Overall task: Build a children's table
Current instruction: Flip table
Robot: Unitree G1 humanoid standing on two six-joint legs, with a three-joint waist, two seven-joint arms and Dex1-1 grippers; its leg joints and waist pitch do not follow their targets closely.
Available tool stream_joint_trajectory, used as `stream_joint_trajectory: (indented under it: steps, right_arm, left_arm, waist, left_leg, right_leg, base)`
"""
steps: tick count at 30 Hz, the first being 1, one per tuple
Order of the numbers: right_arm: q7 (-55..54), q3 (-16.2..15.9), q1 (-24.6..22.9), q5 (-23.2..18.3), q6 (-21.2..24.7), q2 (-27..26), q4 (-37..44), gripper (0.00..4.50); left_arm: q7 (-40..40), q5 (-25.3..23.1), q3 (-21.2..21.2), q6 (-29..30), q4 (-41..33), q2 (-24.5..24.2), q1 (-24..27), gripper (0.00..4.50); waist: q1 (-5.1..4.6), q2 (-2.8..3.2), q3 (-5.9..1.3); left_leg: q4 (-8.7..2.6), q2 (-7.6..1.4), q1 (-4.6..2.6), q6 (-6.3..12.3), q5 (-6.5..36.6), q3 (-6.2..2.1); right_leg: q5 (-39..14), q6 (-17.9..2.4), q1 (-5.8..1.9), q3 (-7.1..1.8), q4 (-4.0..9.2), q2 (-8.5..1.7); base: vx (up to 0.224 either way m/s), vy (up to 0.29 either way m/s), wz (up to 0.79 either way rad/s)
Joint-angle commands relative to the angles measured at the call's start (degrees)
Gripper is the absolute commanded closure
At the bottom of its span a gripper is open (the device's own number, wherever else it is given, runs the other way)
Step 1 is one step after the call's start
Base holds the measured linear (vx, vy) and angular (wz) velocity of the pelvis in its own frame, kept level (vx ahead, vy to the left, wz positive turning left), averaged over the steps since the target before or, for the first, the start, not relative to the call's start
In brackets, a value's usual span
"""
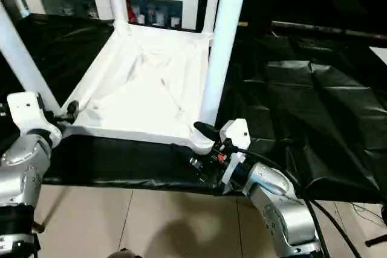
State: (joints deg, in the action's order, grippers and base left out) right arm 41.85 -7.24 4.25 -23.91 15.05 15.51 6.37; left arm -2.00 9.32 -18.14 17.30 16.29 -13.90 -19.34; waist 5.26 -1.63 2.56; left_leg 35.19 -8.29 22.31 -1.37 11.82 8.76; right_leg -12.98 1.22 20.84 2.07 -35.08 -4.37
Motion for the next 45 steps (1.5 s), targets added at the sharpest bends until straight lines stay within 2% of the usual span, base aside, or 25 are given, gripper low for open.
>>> stream_joint_trajectory:
  steps: [1, 3, 5, 9, 14, 18, 26, 29, 31, 34, 35, 36, 38, 40, 42, 45]
  right_arm:
    - [0.65, 0.11, 0.75, -0.07, -0.13, 0.63, -0.38, 0.0]
    - [0.77, -0.06, 0.99, 0.05, -0.6, 0.61, -0.76, 0.0]
    - [0.92, -0.05, 1.08, 0.17, -0.82, 0.57, -0.94, 0.0]
    - [1.4, -0.11, 1.05, 0.37, -1.26, 0.31, -1.33, 0.0]
    - [1.65, -0.07, 1.13, 0.58, -1.81, 0.17, -1.72, 0.0]
    - [1.76, 0.02, 1.02, 0.86, -2.2, 0.26, -1.78, 0.0]
    - [1.85, 0.02, 0.75, 1.32, -3.12, 0.44, -2.17, 0.0]
    - [1.59, 0.14, 0.87, 1.75, -3.56, 0.59, -2.57, 0.0]
    - [0.79, 0.42, 0.86, 2.14, -3.5, 0.58, -2.87, 0.0]
    - [-0.62, 0.75, 0.94, 2.94, -3.29, 0.52, -3.79, 0.0]
    - [-1.2, 0.8, 0.94, 3.32, -2.84, 0.53, -4.35, 0.0]
    - [-1.29, 0.8, 0.94, 3.36, -2.75, 0.54, -4.42, 0.0]
    - [-2.04, 0.85, 1.01, 4.04, -2.74, 0.31, -5.1, 0.0]
    - [-5.18, 1.53, 1.85, 5.54, -2.47, -0.51, -6.78, 0.0]
    - [-6.36, 2.19, 2.66, 5.02, -1.9, -1.61, -8.34, 0.0]
    - [-7.69, 2.97, 3.37, 3.73, -1.6, -3.45, -9.69, 0.0]
  left_arm:
    - [0.97, 0.29, 0.1, 0.51, -0.56, 0.71, 0.36, 0.82]
    - [1.3, -0.11, 0.22, -0.94, -1.02, 0.99, 0.62, 0.88]
    - [1.19, -0.15, 0.23, -2.16, -1.66, 1.37, 0.77, 1.16]
    - [0.66, -0.16, 0.26, -5.33, -2.04, 1.47, 0.47, 1.45]
    - [0.85, 0.11, 0.68, -4.23, -3.14, 1.54, 0.6, 1.91]
    - [1.42, 0.96, 0.48, -3.49, -3.72, 2.7, 1.17, 2.26]
    - [1.05, 3.98, -0.41, -1.81, -3.48, 4.74, 0.93, 2.34]
    - [1.71, 7.85, -2.3, 0.84, -3.65, 7.53, -0.32, 2.34]
    - [2.27, 10.65, -3.42, 2.41, -3.86, 9.68, -1.22, 2.34]
    - [3.19, 13.78, -4.7, 3.99, -4.0, 12.26, -2.15, 2.34]
    - [4.14, 16.21, -5.74, 5.31, -4.32, 14.32, -2.72, 2.34]
    - [4.31, 16.57, -5.89, 5.51, -4.38, 14.63, -2.8, 2.34]
    - [4.83, 18.04, -5.4, 7.69, -5.29, 16.81, -2.83, 2.34]
    - [4.1, 17.73, -3.59, 9.32, -6.17, 18.69, -2.72, 2.34]
    - [3.36, 16.69, -1.6, 10.31, -7.57, 19.96, -2.43, 2.34]
    - [3.09, 16.62, -0.88, 11.5, -8.33, 20.87, -2.65, 2.36]
  waist:
    - [0.18, 0.96, -2.65]
    - [0.16, 0.77, -2.65]
    - [0.29, 0.84, -2.66]
    - [0.5, 0.76, -2.85]
    - [0.49, 0.81, -2.94]
    - [0.53, 0.91, -2.86]
    - [0.62, 0.76, -2.81]
    - [0.63, 0.65, -2.84]
    - [0.76, 0.53, -2.78]
    - [1.07, 0.44, -2.73]
    - [1.18, 0.27, -2.69]
    - [1.22, 0.22, -2.69]
    - [1.28, -0.14, -2.69]
    - [1.42, 0.17, -2.66]
    - [1.54, 0.23, -2.71]
    - [1.49, 0.18, -2.69]
  left_leg:
    - [-5.88, -5.01, -1.73, -0.12, 14.21, -1.79]
    - [-5.98, -5.01, -1.54, -0.58, 14.21, -1.81]
    - [-6.01, -5.07, -1.55, -0.84, 14.28, -1.84]
    - [-5.89, -5.04, -1.35, -0.28, 11.76, -1.84]
    - [-5.72, -4.97, -1.35, 0.27, 10.16, -1.76]
    - [-5.82, -5.04, -1.45, 0.0, 11.22, -1.71]
    - [-5.81, -5.04, -1.35, -0.13, 11.06, -1.66]
    - [-5.72, -5.03, -1.4, 0.0, 10.54, -1.58]
    - [-5.62, -5.0, -1.39, 0.81, 9.66, -1.39]
    - [-5.47, -4.88, -1.48, 1.4, 9.82, -1.09]
    - [-5.4, -4.82, -1.52, 1.76, 9.85, -0.71]
    - [-5.4, -4.86, -1.53, 1.89, 9.87, -0.59]
    - [-5.35, -4.8, -1.51, 2.45, 9.67, -0.22]
    - [-5.49, -4.99, -1.47, 2.51, 9.14, -0.2]
    - [-5.56, -5.03, -1.55, 2.4, 9.62, -0.16]
    - [-5.79, -5.02, -1.4, 1.89, 10.4, -0.22]
  right_leg:
    - [-2.29, -13.37, -1.24, -2.41, 3.7, -4.68]
    - [-2.81, -12.51, -1.26, -2.37, 3.74, -4.62]
    - [-3.3, -12.11, -1.21, -2.33, 3.78, -4.7]
    - [-0.26, -11.77, -1.32, -2.21, 3.52, -4.62]
    - [2.34, -12.23, -1.36, -2.11, 3.24, -4.55]
    - [1.37, -12.25, -1.3, -2.11, 3.38, -4.51]
    - [0.1, -12.18, -1.3, -2.18, 3.49, -4.58]
    - [0.75, -12.46, -1.34, -2.18, 3.4, -4.6]
    - [0.72, -12.65, -1.29, -2.21, 3.48, -4.57]
    - [-0.95, -12.76, -1.13, -2.27, 3.7, -4.65]
    - [-2.88, -12.94, -1.09, -2.28, 3.88, -4.7]
    - [-3.44, -13.09, -1.14, -2.26, 3.95, -4.82]
    - [-5.58, -12.8, -1.05, -2.21, 4.17, -4.83]
    - [-6.93, -12.35, -0.8, -2.07, 4.25, -4.75]
    - [-7.14, -11.75, -0.66, -2.1, 4.33, -4.66]
    - [-6.74, -10.58, -0.72, -2.13, 4.4, -4.64]
  base:
    - [0.0, 0.0, 0.0]
    - [0.0, 0.0, 0.0]
    - [0.0, 0.0, 0.0]
    - [0.0, 0.0, 0.0]
    - [0.0, 0.0, 0.0]
    - [0.0, 0.0, 0.0]
    - [0.0, 0.0, 0.0]
    - [0.0, 0.0, 0.0]
    - [0.0, 0.0, 0.0]
    - [0.0, 0.0, 0.0]
    - [0.0, 0.0, 0.0]
    - [0.0, 0.0, 0.0]
    - [0.0, 0.0, 0.0]
    - [0.0, 0.0, 0.0]
    - [0.0, 0.0, 0.0]
    - [0.0, 0.0, 0.0]
